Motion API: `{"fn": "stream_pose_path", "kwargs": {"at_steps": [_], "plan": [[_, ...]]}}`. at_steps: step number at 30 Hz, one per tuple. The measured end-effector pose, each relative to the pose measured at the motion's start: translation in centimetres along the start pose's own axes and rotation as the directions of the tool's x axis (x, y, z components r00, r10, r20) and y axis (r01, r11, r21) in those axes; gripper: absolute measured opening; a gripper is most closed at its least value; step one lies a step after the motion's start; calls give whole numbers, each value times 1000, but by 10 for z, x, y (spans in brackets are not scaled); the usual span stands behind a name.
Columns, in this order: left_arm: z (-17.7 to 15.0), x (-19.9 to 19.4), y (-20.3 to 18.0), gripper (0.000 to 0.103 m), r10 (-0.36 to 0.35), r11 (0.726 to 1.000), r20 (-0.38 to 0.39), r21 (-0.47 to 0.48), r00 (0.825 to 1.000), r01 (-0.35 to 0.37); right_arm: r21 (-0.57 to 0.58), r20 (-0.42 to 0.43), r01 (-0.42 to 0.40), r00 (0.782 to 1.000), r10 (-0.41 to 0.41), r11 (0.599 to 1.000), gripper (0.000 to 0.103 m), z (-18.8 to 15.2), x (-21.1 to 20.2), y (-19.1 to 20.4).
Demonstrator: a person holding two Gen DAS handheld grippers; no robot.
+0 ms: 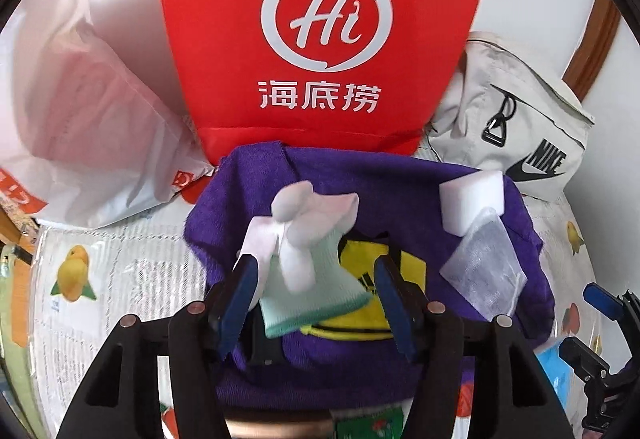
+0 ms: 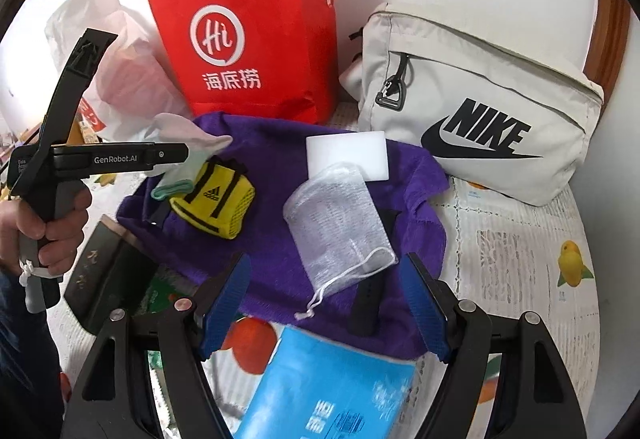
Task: Organize soft objects
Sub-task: 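Lower the mesh bag and glove onto the towel and open both tools, then withdraw both tools from the towel toward the remaining items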
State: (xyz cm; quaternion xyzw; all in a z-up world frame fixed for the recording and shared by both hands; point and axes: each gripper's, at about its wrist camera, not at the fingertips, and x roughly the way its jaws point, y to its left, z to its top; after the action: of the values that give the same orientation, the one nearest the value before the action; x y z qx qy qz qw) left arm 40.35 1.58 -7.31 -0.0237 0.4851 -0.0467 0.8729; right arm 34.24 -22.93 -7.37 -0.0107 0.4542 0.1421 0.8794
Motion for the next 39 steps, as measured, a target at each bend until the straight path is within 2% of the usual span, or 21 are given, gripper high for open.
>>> {"fn": "stream_pose_path", "kwargs": {"at_steps": [8,11,18,29,33,39], "plan": [[-29,-44,3,58,11,1000,24,9,1000,-11,7,11,-18,1000,18,1000,76,-21,-27,11],[-46,-62,3,58,-8,1000,30,4,1000,8,19,19,-30,999,30,999,76,-31,-40,14],[-90,-88,-18,58,-42,997,27,60,999,40,37,25,-34,999,33,999,76,-54,-64,19],[-164,-103,-41,63,-77,991,-26,104,997,80,55,41,-57,998,55,997,76,-90,-95,28],[-187,-104,-52,71,-86,987,-38,130,996,90,48,45,-62,997,60,997,76,-102,-101,31],[-214,-85,-66,73,-49,981,-84,183,995,64,84,50,-75,996,71,994,76,-124,-111,26]]}}
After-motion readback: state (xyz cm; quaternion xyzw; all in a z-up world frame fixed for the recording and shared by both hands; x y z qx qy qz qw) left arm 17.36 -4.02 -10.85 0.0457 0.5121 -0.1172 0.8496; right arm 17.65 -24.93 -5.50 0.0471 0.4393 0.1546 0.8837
